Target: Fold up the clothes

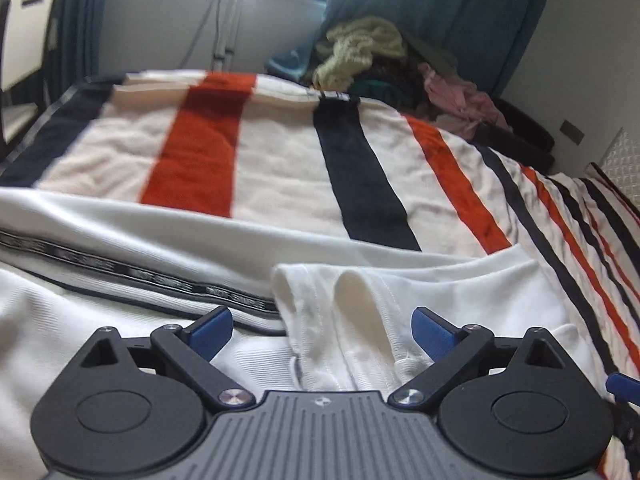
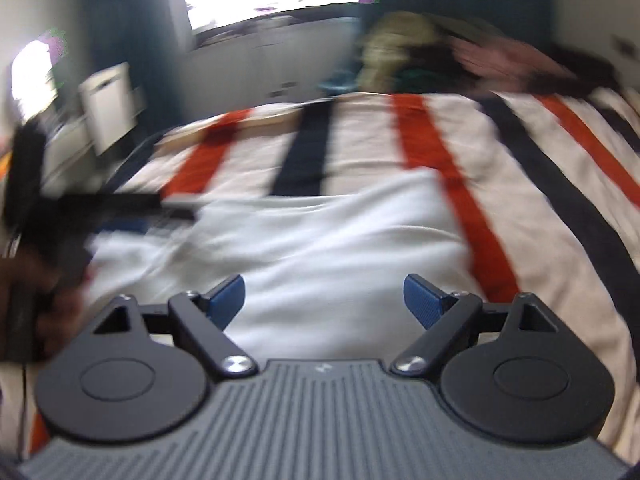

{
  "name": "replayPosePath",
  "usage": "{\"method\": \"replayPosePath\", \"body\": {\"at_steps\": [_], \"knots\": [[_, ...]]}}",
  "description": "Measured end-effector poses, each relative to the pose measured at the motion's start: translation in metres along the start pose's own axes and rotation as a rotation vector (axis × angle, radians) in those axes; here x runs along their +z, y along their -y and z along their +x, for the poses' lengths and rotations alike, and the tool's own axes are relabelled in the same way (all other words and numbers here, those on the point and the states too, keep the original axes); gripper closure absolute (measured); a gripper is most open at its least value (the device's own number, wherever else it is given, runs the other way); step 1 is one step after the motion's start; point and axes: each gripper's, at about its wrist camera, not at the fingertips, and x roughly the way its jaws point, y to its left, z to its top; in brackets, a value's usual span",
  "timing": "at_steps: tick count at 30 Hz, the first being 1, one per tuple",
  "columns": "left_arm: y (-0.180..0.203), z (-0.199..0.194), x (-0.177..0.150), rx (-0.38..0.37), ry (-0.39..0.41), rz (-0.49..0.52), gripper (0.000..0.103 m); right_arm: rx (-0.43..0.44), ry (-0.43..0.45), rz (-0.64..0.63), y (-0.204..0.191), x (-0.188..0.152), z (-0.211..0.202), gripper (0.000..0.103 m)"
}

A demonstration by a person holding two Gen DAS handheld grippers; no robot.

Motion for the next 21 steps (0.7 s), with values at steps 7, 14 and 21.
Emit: {"method": "replayPosePath", "body": {"at_steps": [7,14,21], "knots": [[0.002,0.047,-0.002,-0.083,-0.035,0.022,0.012,-0.111,-0.012,0.079,0.009,-0.006,0.036,0.013],[0.025,0.041,0.007,-0.027,-0.006,0.135,0.076,-0.191,-0.011,0.002,-0.010,-0.012,0.049,0.006],[0.050,0.027,0.026,0.082,0.071,0.243,0.081,-0.169,-0.009,-0.002,-0.012,-0.011,0.052,0.006]]}}
